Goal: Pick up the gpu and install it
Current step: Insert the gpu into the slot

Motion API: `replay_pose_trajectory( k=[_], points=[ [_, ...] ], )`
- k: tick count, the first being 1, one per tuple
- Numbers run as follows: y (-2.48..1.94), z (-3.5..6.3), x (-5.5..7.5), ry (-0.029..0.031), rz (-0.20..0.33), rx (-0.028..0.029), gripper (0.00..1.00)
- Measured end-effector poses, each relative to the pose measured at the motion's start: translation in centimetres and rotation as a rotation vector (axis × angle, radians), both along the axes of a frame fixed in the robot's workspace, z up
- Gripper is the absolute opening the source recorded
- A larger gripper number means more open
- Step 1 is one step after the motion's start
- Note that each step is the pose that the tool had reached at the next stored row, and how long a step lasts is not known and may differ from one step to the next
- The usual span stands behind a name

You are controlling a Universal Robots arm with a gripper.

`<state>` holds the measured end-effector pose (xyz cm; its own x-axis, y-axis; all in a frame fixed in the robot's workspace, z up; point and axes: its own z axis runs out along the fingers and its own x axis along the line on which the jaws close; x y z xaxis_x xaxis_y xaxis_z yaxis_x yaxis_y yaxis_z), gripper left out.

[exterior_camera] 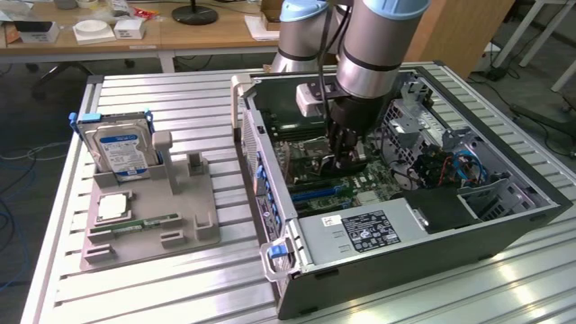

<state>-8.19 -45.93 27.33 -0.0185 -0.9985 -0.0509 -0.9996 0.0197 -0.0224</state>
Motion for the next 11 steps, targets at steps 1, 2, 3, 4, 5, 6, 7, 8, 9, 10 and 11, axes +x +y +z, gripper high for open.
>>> replay_pose_trajectory(
  k=[1, 2, 3, 4, 5, 6, 7, 8, 9, 10, 11],
  points=[
    [-0.12, -0.04, 0.0, -0.0001, 0.0, 0.0002, 0.26],
    [-0.17, -0.08, -0.01, -0.0001, 0.0, 0.0001, 0.26],
    [-0.18, -0.1, -0.01, -0.0001, 0.0, 0.0001, 0.26],
    [-0.18, -0.11, -0.01, 0.0, 0.0, 0.0, 0.26],
    [-0.18, -0.11, -0.01, 0.0001, 0.0, -0.0001, 0.26],
    [-0.18, -0.11, -0.01, 0.0, 0.0, -0.0001, 0.26],
    [-0.18, -0.12, -0.01, -0.0001, 0.0, 0.0, 0.26],
    [-0.18, -0.13, -0.01, -0.0001, 0.0, 0.0, 0.26],
    [-0.2, -0.15, 0.0, -0.0002, 0.0, 0.0002, 0.26],
    [-0.31, -0.16, 0.01, -0.0001, 0.0, 0.0003, 0.26],
    [-0.41, -0.16, 0.0, -0.0001, 0.0, 0.0001, 0.26]
  ],
)
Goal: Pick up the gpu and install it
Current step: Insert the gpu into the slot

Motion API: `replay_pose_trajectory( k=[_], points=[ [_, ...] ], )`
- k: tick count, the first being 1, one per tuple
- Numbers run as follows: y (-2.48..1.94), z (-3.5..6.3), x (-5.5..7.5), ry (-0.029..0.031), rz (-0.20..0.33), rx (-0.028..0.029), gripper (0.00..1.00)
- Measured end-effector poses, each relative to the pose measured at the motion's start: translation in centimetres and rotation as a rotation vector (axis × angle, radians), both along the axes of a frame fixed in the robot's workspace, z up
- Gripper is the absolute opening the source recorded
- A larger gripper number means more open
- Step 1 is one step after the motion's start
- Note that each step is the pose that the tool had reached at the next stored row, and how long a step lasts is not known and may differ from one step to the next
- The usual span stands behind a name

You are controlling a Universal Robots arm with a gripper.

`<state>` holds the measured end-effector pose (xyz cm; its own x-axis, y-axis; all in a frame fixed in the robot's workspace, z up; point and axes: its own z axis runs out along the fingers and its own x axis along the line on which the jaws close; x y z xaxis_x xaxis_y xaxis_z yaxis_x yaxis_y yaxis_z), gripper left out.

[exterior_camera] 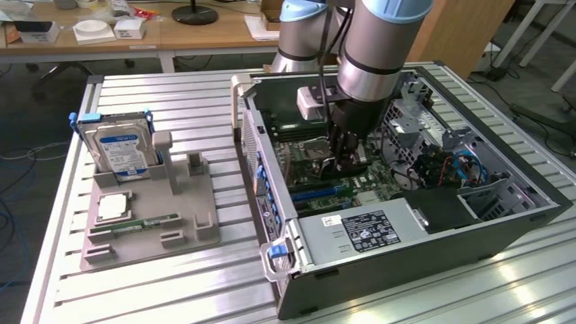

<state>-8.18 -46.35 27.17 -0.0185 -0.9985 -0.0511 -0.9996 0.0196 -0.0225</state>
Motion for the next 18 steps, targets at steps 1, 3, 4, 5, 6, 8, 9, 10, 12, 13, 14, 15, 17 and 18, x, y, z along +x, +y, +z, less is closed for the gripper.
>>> replay_pose_trajectory(
  k=[1, 3, 4, 5, 6, 8, 9, 10, 12, 13, 14, 15, 17, 18],
  points=[
    [-0.05, 0.0, -0.01, 0.0, 0.0, -0.0001, 0.26],
    [-0.06, -0.01, -0.05, 0.0, 0.0, 0.0, 0.26],
    [-0.06, -0.03, -0.13, 0.0, 0.0, 0.0, 0.26],
    [-0.07, -0.04, -0.3, 0.0, 0.0, 0.0, 0.26],
    [-0.06, -0.06, -0.43, 0.0, 0.0, 0.0, 0.26],
    [-0.08, -0.1, -0.48, 0.0, 0.0, -0.0001, 0.26],
    [-0.15, -0.12, -0.48, 0.0001, 0.0, -0.0001, 0.26],
    [-0.28, -0.14, -0.49, 0.0001, 0.0, -0.0001, 0.26],
    [-0.44, -0.18, -0.49, 0.0, 0.0, 0.0, 0.26],
    [-0.44, -0.2, -0.52, 0.0, 0.0, -0.0001, 0.26],
    [-0.44, -0.23, -0.58, -0.0001, 0.0, -0.0001, 0.26],
    [-0.44, -0.27, -0.66, -0.0001, 0.0, 0.0, 0.26],
    [-0.44, -0.33, -0.7, 0.0, 0.0, -0.0001, 0.26],
    [-0.44, -0.33, -0.7, 0.0001, 0.0, -0.0002, 0.26]
  ],
)
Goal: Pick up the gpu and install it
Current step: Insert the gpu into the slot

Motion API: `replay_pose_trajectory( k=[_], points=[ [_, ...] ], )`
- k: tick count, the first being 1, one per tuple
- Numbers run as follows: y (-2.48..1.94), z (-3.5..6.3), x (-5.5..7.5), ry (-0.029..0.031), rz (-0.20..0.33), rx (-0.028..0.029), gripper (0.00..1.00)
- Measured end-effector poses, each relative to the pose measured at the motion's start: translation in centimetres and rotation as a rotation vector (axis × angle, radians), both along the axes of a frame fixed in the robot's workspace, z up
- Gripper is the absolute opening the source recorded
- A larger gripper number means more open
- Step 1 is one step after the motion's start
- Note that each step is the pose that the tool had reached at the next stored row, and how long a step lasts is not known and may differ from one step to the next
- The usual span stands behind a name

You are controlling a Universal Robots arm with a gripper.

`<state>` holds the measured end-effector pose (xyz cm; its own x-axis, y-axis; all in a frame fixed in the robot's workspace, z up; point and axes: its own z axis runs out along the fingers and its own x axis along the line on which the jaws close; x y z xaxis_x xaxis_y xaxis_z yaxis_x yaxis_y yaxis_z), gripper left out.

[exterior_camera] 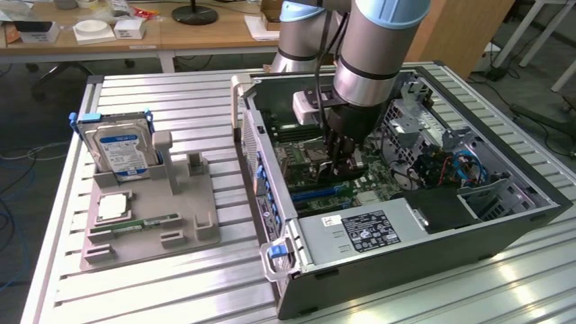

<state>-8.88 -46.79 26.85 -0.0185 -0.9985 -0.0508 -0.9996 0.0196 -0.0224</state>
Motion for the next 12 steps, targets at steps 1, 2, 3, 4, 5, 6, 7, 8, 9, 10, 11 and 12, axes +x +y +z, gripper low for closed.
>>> replay_pose_trajectory(
  k=[1, 2, 3, 4, 5, 6, 7, 8, 9, 10, 11, 12],
  points=[
    [0.0, 0.0, 0.0, 0.0001, 0.0, -0.0001, 0.26],
    [0.0, -0.01, -0.01, 0.0005, 0.0, 0.0, 0.26],
    [0.0, -0.01, -0.01, 0.0018, 0.0, 0.0001, 0.26],
    [0.01, -0.03, -0.01, 0.004, 0.0, 0.0003, 0.26],
    [0.0, -0.03, -0.02, 0.0057, 0.0, 0.0002, 0.26],
    [0.0, -0.03, -0.02, 0.0063, 0.0, 0.0001, 0.26],
    [0.0, -0.03, -0.01, 0.0064, 0.0, 0.0, 0.26],
    [0.0, -0.03, -0.01, 0.0065, 0.0, 0.0001, 0.26],
    [0.0, -0.04, -0.01, 0.0065, 0.0, 0.0001, 0.26],
    [0.0, -0.04, -0.01, 0.0065, 0.0, 0.0001, 0.26],
    [0.0, -0.04, -0.01, 0.0065, 0.0, 0.0002, 0.26],
    [0.0, -0.04, -0.01, 0.0064, 0.0, 0.0001, 0.26]
  ],
)
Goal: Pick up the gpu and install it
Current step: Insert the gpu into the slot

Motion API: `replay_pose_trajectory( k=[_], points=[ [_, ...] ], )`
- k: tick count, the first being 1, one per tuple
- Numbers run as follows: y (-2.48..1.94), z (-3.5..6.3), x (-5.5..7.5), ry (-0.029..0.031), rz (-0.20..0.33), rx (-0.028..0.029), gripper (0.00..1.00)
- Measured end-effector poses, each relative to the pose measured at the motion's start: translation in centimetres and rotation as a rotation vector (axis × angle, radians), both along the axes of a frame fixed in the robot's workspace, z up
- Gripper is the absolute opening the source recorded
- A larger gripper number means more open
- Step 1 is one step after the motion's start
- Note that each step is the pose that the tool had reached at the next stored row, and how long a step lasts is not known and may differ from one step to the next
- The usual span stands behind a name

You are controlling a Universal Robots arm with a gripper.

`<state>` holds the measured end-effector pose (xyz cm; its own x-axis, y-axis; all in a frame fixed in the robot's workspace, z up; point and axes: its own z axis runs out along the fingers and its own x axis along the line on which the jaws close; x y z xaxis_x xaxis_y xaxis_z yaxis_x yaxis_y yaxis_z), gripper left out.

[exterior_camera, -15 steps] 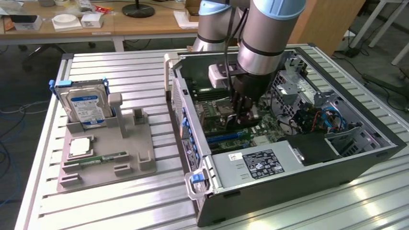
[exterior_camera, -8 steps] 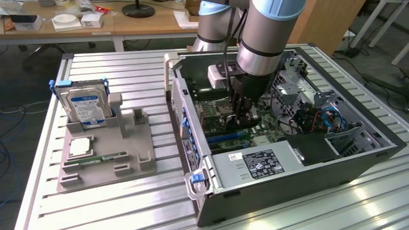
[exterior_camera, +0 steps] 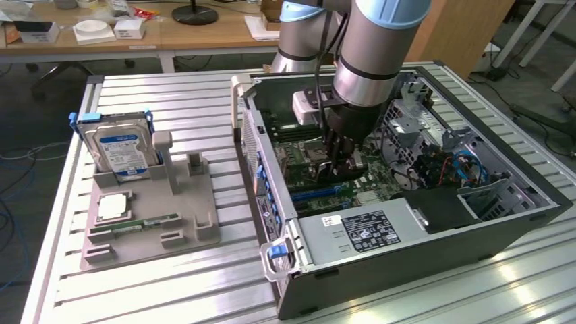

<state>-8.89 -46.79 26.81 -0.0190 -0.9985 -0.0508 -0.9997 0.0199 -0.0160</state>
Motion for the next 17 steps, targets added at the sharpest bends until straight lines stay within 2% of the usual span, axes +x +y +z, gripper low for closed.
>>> replay_pose_trajectory(
  k=[17],
  points=[
    [0.0, -0.5, -0.17, 0.0001, 0.0, -0.0001, 0.26]
  ],
)
